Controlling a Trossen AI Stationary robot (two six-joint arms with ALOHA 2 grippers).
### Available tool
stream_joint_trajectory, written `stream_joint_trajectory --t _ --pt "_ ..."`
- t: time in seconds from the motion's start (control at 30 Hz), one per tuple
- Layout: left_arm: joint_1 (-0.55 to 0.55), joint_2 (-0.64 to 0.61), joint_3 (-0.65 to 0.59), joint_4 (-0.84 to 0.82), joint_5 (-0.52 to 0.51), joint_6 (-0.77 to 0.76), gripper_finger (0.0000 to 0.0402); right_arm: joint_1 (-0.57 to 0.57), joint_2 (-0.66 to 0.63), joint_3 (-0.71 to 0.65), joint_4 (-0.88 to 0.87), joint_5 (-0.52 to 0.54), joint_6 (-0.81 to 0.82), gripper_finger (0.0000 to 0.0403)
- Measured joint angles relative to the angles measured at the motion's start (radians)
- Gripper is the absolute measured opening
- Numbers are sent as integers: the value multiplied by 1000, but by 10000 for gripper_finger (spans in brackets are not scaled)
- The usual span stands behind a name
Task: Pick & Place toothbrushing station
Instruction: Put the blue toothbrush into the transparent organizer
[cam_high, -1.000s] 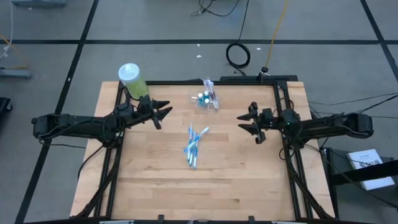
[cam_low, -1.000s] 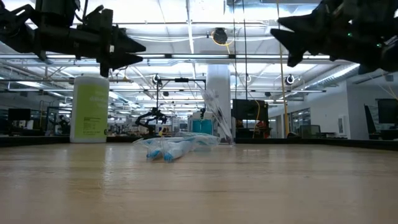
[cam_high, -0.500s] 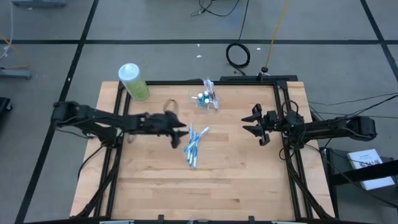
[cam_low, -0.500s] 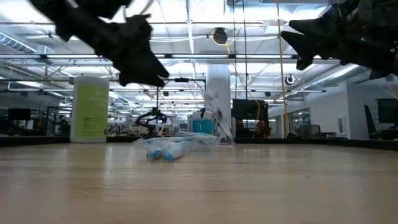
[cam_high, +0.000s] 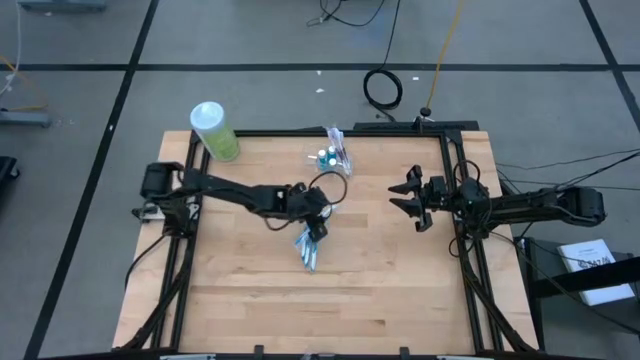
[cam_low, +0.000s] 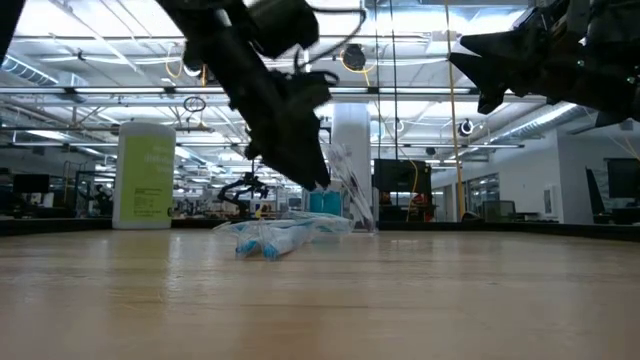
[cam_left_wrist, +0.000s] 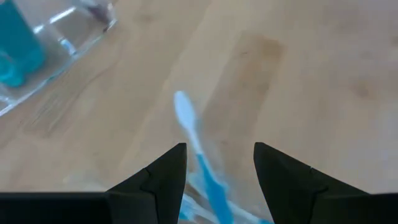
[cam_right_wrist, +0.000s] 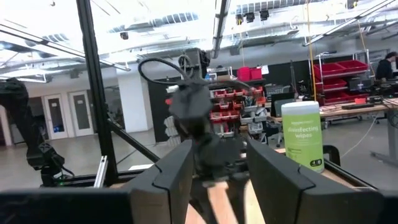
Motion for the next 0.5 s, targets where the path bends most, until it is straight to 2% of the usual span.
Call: stream_joint_trajectory --t 0.27,0.5 --pt "54 137 100 -95 21 -26 195 0 0 0 0 0 4 141" --pt "66 172 110 -86 56 -26 195 0 0 0 -3 0 0 141"
